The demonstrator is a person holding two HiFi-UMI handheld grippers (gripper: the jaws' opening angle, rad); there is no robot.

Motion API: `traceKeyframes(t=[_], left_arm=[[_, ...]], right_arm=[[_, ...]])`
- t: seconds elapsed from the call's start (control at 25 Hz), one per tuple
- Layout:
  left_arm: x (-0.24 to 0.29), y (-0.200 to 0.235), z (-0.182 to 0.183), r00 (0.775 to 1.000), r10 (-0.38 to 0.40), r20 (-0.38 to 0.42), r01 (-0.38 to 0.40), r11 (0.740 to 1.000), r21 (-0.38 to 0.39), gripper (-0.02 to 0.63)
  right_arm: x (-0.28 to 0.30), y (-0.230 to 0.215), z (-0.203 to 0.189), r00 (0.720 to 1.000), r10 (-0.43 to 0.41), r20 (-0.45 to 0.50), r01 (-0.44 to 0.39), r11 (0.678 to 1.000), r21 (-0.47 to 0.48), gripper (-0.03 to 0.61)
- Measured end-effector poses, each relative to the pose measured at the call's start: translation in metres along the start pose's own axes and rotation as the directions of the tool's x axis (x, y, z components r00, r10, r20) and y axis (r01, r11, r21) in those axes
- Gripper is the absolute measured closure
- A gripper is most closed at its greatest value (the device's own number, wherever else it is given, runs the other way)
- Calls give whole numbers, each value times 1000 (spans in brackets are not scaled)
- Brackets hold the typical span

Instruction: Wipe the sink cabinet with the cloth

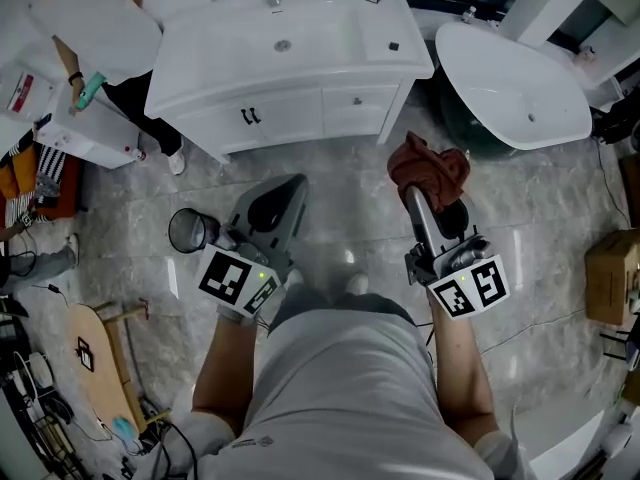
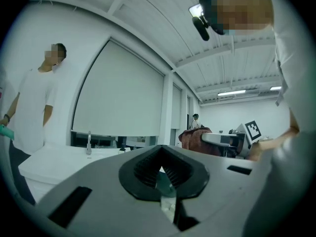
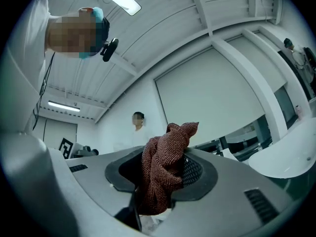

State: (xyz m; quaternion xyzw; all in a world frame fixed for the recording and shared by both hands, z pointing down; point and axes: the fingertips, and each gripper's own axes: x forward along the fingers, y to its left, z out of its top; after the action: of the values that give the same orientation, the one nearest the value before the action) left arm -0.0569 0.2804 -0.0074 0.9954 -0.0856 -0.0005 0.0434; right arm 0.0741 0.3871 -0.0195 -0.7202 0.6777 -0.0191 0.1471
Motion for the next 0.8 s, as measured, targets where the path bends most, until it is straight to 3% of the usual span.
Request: traceKeyframes(t=[0.4, 0.8], left_arm=[[16, 2, -15, 997, 67, -29, -68, 998, -8, 603], [53, 87, -27, 999, 47, -27, -49, 996, -69, 603]], right_arm=[[7, -32, -14, 999, 24, -26, -23, 999, 47, 420], [89, -62, -49, 996, -11, -92, 17, 998, 60, 420]])
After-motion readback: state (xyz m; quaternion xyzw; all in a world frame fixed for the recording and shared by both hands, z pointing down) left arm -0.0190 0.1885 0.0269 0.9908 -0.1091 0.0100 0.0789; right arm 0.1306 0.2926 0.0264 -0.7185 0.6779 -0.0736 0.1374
